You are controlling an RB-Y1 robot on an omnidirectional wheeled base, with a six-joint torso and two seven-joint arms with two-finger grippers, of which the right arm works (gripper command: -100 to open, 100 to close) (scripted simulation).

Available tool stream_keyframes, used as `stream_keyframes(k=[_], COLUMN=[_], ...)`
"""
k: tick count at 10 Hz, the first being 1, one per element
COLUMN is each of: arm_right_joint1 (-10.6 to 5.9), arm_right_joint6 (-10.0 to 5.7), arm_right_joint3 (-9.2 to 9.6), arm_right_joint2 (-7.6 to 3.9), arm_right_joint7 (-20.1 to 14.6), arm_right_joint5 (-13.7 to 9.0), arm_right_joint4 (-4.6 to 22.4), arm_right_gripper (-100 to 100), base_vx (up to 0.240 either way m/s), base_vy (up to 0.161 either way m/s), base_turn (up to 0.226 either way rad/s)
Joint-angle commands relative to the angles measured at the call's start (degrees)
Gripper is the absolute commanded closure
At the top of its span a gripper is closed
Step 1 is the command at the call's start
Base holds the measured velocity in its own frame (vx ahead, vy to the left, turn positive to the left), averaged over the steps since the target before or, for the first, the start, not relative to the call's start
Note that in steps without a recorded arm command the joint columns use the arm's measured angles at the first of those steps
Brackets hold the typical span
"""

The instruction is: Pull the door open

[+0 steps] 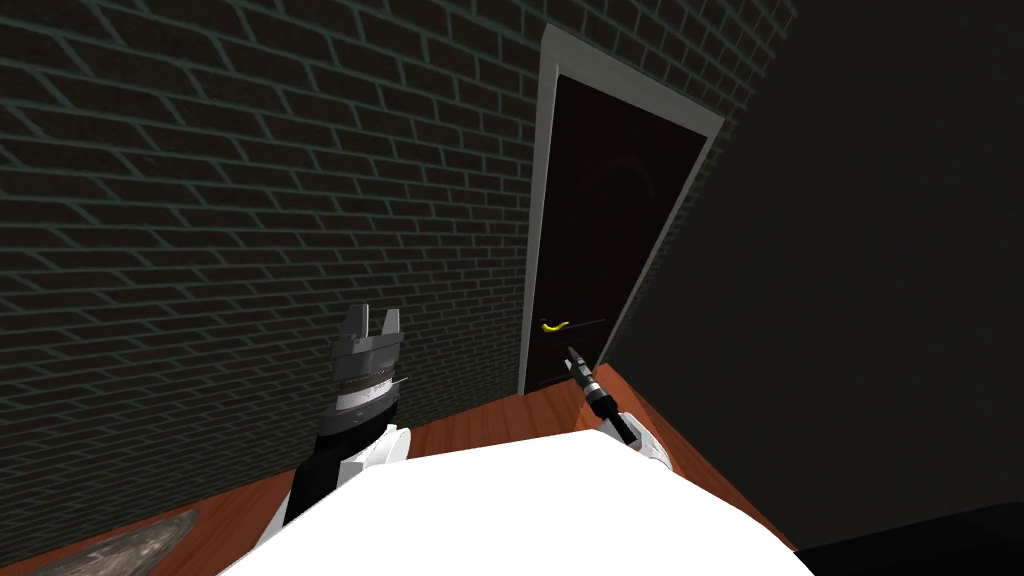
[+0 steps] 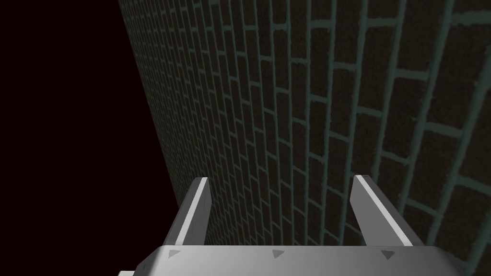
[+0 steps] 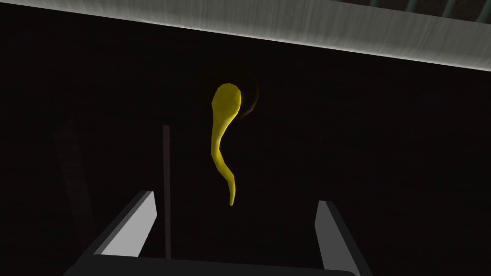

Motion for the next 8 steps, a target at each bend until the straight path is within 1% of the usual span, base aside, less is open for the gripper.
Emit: stream_keyframes(k=[1,4,5,6,7,8], arm_right_joint1=[-0.54,-1.60,-1.55,-1.75,-1.75,-1.85], arm_right_joint6=[-0.64,-1.72,-1.51,-2.30,-2.30,-2.82], arm_right_joint3=[0.06,0.21,0.19,-0.86,-0.86,-1.63], arm_right_joint2=[-0.38,-1.42,-1.21,-1.76,-1.76,-2.13], arm_right_joint7=[-0.4,-1.5,-1.2,-1.4,-1.4,-1.4], arm_right_joint5=[0.2,0.6,0.6,-0.1,-0.1,-0.7], arm_right_joint4=[1.6,4.9,4.5,6.2,6.2,7.4], arm_right_gripper=[-100,-100,-100,-100,-100,-100], base_vx=[0.078,0.100,0.041,0.116,0.123,0.120], base_vy=[-0.046,-0.063,-0.032,0.011,0.028,0.047], base_turn=[0.041,0.067,0.015,0.191,0.120,0.147])
